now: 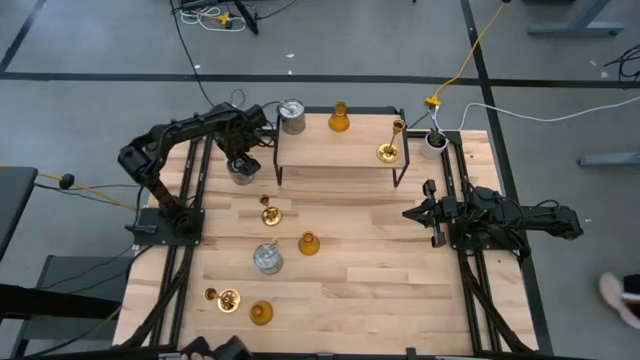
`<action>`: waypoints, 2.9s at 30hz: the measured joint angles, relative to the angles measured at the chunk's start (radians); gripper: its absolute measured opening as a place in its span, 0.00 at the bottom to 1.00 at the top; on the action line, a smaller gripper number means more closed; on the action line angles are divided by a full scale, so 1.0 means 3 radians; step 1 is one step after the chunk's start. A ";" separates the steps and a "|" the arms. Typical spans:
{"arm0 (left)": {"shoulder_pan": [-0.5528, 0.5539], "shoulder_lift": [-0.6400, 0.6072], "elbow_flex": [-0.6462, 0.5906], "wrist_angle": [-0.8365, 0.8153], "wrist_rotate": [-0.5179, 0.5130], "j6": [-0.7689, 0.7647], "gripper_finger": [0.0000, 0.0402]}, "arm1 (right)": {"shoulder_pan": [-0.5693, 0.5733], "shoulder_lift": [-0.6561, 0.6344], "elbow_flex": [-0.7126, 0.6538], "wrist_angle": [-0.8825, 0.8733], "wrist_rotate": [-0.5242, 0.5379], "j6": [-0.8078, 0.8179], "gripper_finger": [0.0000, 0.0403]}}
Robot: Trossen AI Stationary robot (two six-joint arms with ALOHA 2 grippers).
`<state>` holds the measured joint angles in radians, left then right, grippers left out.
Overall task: Pick & Place candle stick holders
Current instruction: Put the top scented candle on the shelf aligned with the other scented candle
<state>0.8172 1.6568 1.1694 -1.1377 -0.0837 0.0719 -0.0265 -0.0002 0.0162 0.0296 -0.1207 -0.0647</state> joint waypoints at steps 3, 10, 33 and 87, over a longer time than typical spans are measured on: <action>-0.0010 0.0047 -0.0001 0.0013 0.0002 0.0000 0.98 | 0.0001 0.0000 0.0000 0.0000 0.0000 -0.0001 0.05; -0.0010 0.0091 -0.0001 0.0016 0.0038 0.0001 0.98 | 0.0001 0.0000 0.0000 0.0000 0.0000 -0.0001 0.05; -0.0011 0.0087 -0.0001 -0.0241 0.0040 0.0003 0.94 | 0.0001 0.0000 0.0000 0.0000 0.0000 0.0000 0.05; -0.0864 -0.0209 0.2282 -0.1425 0.0181 -0.0287 0.93 | 0.0001 0.0000 0.0000 0.0000 0.0000 -0.0001 0.05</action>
<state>0.5580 1.5940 1.8542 -1.5653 -0.0294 -0.0143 -0.0263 -0.0002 0.0162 0.0296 -0.1207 -0.0649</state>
